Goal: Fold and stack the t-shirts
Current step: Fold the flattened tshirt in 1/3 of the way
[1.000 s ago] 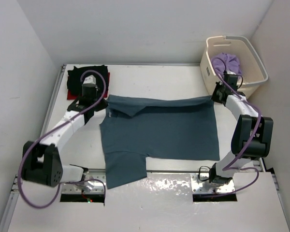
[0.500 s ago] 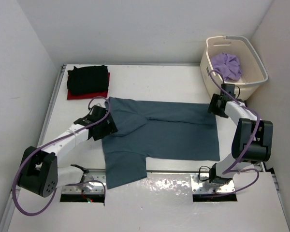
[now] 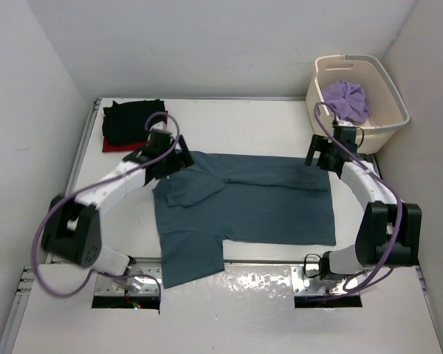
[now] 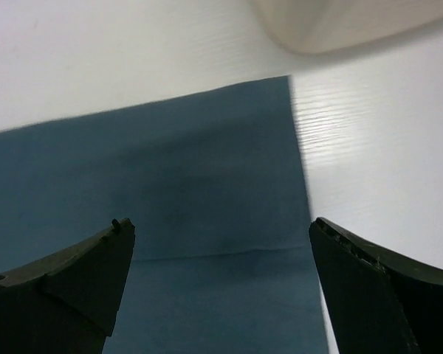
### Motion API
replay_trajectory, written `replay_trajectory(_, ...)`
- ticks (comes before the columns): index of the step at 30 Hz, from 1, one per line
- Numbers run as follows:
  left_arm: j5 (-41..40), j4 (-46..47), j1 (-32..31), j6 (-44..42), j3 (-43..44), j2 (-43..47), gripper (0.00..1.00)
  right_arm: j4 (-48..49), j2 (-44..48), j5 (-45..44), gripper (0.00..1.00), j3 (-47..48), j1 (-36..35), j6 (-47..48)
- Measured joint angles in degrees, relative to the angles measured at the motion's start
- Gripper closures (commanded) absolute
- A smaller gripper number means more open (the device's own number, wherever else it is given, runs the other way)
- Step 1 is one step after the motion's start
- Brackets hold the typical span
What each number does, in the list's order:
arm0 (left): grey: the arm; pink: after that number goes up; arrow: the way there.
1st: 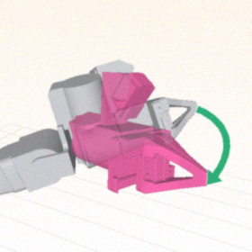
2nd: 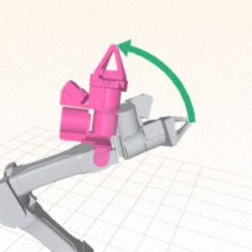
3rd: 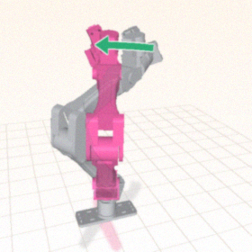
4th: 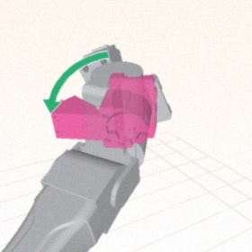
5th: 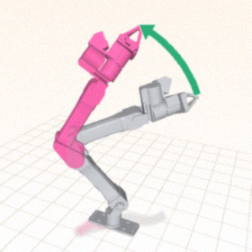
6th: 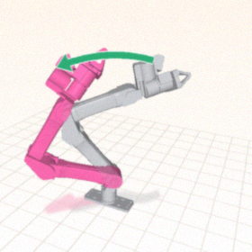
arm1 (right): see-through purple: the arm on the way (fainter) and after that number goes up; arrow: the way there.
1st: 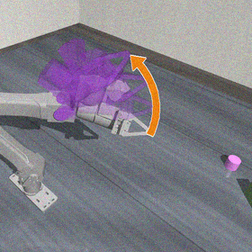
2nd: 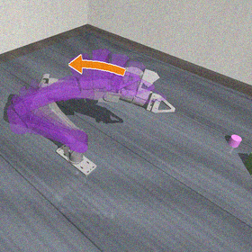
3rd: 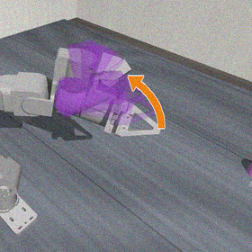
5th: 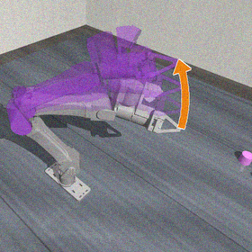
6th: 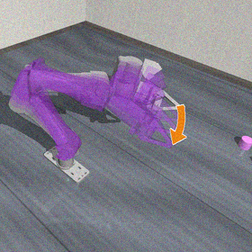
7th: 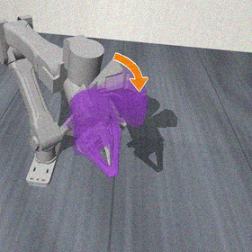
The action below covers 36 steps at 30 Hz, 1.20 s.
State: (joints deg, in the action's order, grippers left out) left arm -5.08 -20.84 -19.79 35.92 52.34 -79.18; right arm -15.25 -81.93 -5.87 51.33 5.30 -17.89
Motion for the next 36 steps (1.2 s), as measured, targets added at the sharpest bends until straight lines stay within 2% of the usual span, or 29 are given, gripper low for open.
replay_trajectory(7,3.06,7.65,1.25,-2.95,21.59,-29.27,0.00,1.99,-11.47,4.07,0.01,3.54,-3.54,-0.04)
replay_trajectory(10,4.28,7.93,2.49,-3.30,24.22,-35.74,0.00,2.91,-16.83,4.70,0.01,5.44,-3.67,-0.33)
replay_trajectory(19,4.28,8.81,6.45,-4.17,30.51,-41.46,0.00,3.08,-28.17,3.89,0.01,13.35,-3.85,-2.27)
replay_trajectory(26,4.17,6.21,7.76,-6.16,49.51,-53.53,0.00,2.60,-36.09,2.67,0.01,24.37,-4.17,-2.67)
replay_trajectory(29,4.24,4.90,8.31,-7.13,54.66,-56.48,0.00,2.29,-38.01,3.08,0.01,27.54,-4.39,-2.14)
replay_trajectory(33,3.93,3.80,8.55,-8.63,53.16,-54.84,0.00,1.05,-37.38,3.93,0.01,27.56,-4.44,-0.17)
replay_trajectory(36,2.23,2.58,7.98,-9.66,45.05,-47.78,0.00,0.42,-32.89,4.02,0.01,24.70,-5.29,1.53)
